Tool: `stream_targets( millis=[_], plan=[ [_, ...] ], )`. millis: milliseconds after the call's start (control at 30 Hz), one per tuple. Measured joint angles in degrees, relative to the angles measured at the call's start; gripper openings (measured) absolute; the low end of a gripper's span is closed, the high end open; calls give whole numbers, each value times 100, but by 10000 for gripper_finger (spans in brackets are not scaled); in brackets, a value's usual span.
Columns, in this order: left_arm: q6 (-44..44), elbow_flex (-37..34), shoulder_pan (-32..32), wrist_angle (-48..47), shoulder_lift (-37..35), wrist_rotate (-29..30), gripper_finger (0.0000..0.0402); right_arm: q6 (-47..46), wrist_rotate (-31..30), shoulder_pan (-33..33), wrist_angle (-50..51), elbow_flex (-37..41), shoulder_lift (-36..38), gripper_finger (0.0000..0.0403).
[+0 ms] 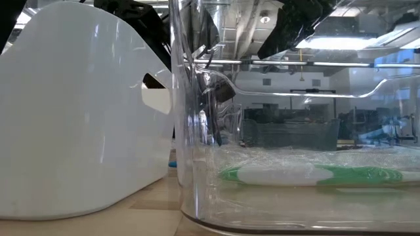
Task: Pick & Place Toothbrushes
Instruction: Put the orange toothbrush into the white bin
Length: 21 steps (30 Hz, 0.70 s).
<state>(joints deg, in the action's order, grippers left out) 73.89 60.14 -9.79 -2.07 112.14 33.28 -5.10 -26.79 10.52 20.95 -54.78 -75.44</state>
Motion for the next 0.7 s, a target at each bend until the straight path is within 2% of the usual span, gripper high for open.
stream_targets(
  millis=[300, 467, 700],
  plan=[
    [-444, -2, -20, -2, 0, 171, 113, 0, 0, -2, 2, 0, 0, 113],
    [-757, -2, -126, 3, 0, 738, 113, 0, 0, -1, 2, 0, 0, 113],
    [-967, 0, -105, 137, 0, 888, 113, 0, 0, -2, 0, 2, 0, 113]
  ],
)
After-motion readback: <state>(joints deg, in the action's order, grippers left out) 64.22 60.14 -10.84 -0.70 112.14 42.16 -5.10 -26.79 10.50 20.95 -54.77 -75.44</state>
